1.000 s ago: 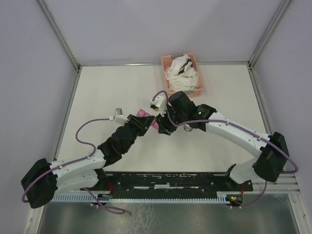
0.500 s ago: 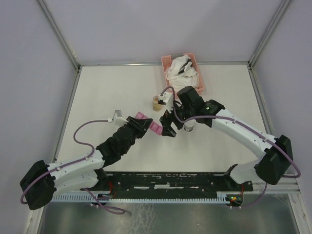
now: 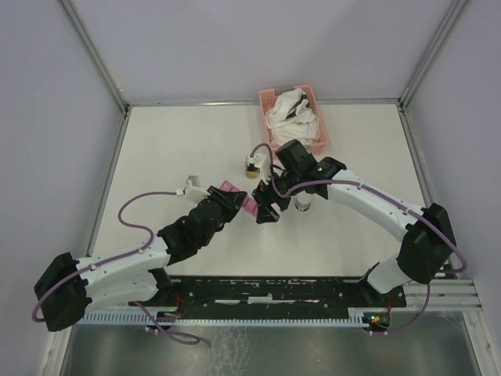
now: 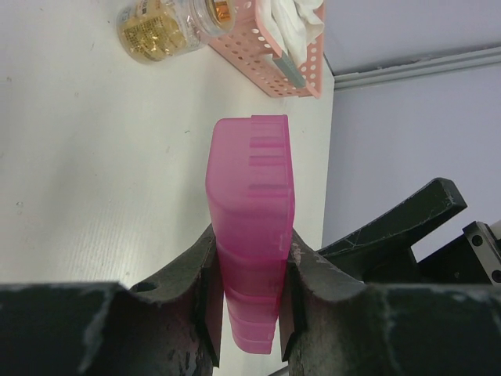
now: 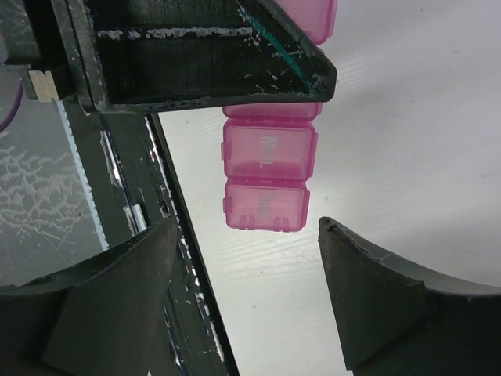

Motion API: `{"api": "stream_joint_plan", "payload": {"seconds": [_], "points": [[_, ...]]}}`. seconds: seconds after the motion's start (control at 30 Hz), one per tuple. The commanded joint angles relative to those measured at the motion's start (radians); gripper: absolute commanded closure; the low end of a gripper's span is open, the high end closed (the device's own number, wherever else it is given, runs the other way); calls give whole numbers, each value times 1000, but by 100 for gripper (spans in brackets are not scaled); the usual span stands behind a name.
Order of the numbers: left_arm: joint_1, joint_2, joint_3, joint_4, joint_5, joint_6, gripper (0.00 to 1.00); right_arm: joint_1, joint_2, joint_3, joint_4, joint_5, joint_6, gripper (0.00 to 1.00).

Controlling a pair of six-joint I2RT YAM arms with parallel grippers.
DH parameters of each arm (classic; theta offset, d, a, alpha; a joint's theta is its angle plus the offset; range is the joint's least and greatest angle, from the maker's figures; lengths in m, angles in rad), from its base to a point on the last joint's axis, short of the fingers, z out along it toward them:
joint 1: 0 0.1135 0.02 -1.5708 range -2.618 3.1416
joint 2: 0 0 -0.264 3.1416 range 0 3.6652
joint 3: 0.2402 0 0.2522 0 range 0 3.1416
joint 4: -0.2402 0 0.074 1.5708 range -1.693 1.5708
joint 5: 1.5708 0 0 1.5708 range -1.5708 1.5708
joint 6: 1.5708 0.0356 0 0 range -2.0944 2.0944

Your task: Sort the pills into containers

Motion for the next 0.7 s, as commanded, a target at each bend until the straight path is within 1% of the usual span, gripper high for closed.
{"api": "stream_joint_plan", "payload": {"seconds": [0.0, 0.03, 0.27, 0.33, 0.67], "points": [[-12, 5, 37, 7, -63, -54, 97, 18, -5, 28, 28, -8, 8, 19], [-15, 12, 43, 7, -64, -56, 97, 24, 2, 29, 30, 15, 5, 21], [-26, 31, 49, 19, -63, -62, 97, 45, 20, 34, 31, 72, 3, 24], [-29, 32, 53, 21, -63, -61, 97, 45, 22, 37, 29, 86, 3, 27], [-36, 29, 54, 30, -65, -61, 97, 45, 18, 32, 35, 136, 0, 30]]}}
